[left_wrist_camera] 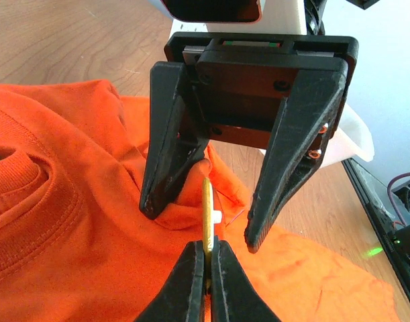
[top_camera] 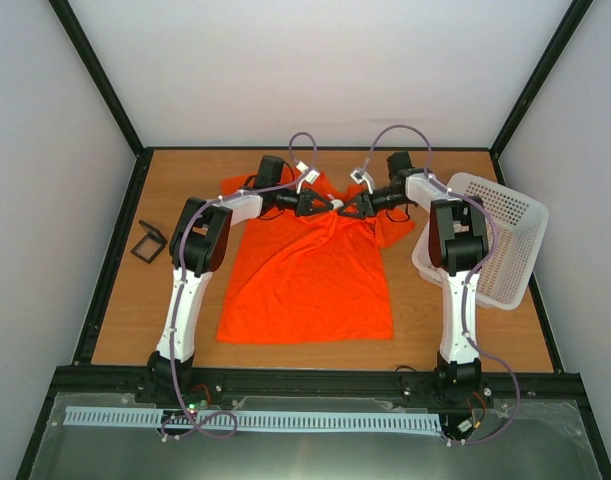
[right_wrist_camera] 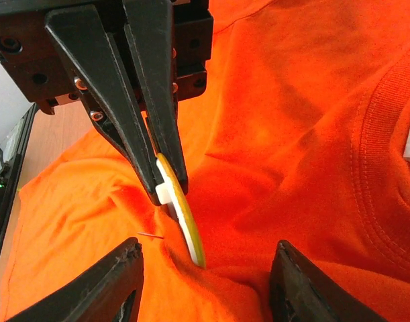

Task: Pin the brooch onto the clothing

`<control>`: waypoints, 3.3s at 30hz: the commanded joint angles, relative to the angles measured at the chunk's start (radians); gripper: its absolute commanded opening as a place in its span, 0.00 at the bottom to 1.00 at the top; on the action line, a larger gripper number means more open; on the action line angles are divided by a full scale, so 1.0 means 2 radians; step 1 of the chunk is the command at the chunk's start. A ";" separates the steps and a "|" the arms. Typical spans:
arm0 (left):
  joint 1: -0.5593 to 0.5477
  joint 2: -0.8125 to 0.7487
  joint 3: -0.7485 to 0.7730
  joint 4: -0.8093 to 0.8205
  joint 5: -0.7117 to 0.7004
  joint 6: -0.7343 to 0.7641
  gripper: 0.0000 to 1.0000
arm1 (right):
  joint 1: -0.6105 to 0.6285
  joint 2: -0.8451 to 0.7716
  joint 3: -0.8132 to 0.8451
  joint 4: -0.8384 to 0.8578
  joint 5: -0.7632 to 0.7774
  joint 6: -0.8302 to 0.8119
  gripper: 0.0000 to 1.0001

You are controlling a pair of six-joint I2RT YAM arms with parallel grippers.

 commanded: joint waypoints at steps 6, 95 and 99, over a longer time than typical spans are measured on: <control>0.000 -0.008 0.016 0.021 0.020 0.000 0.01 | 0.007 0.015 0.021 -0.011 -0.009 0.005 0.44; -0.041 -0.076 -0.048 0.005 -0.054 0.104 0.01 | -0.010 -0.014 -0.088 0.274 0.060 0.346 0.51; -0.035 -0.068 -0.040 -0.002 -0.060 0.108 0.01 | -0.013 -0.020 -0.097 0.266 0.061 0.334 0.54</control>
